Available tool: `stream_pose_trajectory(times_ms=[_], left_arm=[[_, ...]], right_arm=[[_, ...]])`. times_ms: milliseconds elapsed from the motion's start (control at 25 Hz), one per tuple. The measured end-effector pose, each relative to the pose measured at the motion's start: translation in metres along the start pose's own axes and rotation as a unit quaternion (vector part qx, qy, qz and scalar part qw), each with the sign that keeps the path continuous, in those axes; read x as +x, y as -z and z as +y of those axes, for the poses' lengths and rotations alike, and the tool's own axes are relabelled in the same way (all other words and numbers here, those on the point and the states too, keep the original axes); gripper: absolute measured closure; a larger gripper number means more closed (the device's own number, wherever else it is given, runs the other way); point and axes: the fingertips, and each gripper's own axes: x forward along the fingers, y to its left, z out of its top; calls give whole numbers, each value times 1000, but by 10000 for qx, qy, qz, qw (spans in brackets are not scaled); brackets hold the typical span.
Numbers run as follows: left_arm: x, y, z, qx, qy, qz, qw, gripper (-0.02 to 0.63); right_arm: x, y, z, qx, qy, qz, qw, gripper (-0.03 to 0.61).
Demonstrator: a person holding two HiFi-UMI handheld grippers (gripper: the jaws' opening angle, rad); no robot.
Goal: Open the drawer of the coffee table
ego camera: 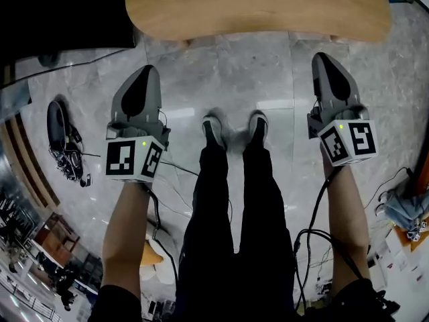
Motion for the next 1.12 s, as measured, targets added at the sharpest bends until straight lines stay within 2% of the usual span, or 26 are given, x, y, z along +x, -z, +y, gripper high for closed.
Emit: stream_pose_trajectory(times_ms=[200,400,640,760,960,1120], left_arm=[[26,70,23,-179,-78,409,9990,611],[41,129,28,-376,-38,668,9971,611],[45,165,33,-399,-89,677,9969,607],[53,180,42,-267,-64,741,9969,569],[85,211,57,-54,-105,990,9950,472],[116,232,80,-255,-252,1075,9936,440]], right_arm=[[22,45,-10,65,157,17,9999,578],[30,97,-15,420,143,78,9990,577],[37,153,-22,631,95,157,9978,577],[50,172,-25,995,-68,161,9949,577],[81,196,-32,1445,-518,178,9880,485],[114,218,-43,1844,-725,171,9800,395]])
